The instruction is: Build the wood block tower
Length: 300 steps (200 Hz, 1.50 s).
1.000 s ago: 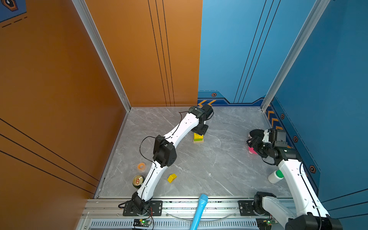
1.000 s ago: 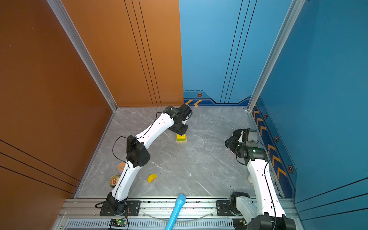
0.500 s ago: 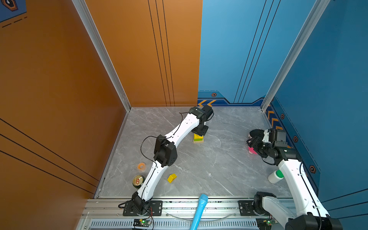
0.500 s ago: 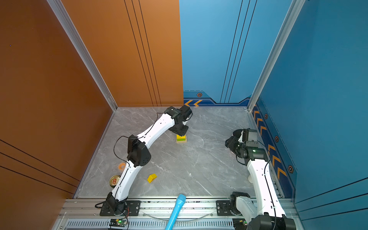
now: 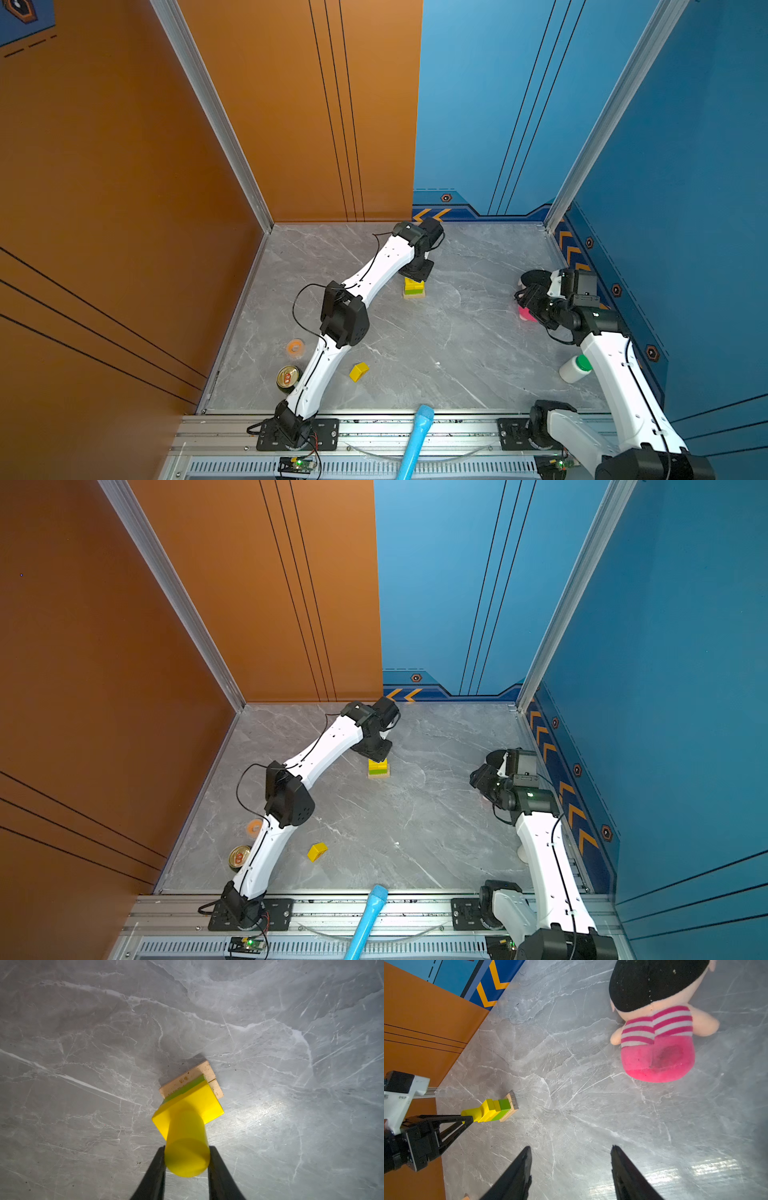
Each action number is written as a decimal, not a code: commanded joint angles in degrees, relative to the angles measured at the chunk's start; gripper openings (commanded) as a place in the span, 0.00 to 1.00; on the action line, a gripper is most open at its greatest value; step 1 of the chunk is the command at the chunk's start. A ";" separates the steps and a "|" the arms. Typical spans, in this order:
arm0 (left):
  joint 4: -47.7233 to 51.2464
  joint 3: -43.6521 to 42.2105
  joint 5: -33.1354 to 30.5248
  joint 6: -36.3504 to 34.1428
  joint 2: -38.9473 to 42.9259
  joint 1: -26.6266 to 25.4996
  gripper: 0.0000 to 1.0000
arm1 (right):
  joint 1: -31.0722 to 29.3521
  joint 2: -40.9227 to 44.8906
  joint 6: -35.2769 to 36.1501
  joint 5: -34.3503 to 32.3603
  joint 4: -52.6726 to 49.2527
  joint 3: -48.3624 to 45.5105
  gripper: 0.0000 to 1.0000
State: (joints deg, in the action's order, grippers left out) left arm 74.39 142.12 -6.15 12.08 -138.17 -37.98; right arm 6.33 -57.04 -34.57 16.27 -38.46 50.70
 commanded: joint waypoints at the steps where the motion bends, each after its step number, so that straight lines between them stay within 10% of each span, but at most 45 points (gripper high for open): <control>1: 0.86 1.73 1.30 0.94 -1.06 0.55 0.27 | 0.13 -0.53 -0.13 -1.23 0.17 0.73 0.62; 300: 0.85 1.23 1.23 1.37 -1.97 0.87 0.34 | 0.18 -0.80 -0.33 -1.11 0.40 0.46 0.62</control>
State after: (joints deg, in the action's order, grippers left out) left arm 74.41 143.31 -5.08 13.15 -139.46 -37.76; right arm 6.33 -57.56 -34.57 16.29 -38.46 50.70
